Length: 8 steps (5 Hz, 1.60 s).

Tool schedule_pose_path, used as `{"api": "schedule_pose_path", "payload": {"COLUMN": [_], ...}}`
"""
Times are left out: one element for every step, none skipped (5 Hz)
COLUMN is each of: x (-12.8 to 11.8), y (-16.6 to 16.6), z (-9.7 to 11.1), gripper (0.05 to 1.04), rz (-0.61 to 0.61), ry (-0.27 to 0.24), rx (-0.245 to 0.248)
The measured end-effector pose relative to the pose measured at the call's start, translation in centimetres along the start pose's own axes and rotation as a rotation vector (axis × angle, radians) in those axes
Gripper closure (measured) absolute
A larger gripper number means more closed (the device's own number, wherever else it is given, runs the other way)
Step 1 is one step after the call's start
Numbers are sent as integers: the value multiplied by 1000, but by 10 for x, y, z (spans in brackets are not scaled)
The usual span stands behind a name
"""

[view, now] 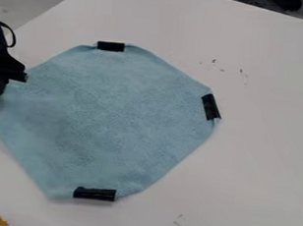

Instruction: Fold the cloth from left to right

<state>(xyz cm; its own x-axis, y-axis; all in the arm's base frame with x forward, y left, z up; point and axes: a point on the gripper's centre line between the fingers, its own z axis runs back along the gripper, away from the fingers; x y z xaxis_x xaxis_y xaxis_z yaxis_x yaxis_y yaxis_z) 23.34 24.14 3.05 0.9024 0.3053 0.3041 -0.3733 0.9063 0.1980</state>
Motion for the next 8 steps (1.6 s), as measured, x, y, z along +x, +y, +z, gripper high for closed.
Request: {"api": "schedule_pose_path", "payload": {"x": [8, 18, 29, 43, 54, 56, 56, 59], "y": [-10, -41, -80, -112, -146, -164, -174, -179], "z": [15, 27, 37, 35, 25, 9, 1, 1], "gripper": [1021, 1021, 1021, 1021, 1022, 1022, 999, 859], "rz": [-19, -68, -131, -198, -262, -278, -281, -283], "ry": [-4, 6, 16, 22, 26, 46, 57, 51], "rx": [23, 36, 42, 25, -26, -77, -123, -148]}}
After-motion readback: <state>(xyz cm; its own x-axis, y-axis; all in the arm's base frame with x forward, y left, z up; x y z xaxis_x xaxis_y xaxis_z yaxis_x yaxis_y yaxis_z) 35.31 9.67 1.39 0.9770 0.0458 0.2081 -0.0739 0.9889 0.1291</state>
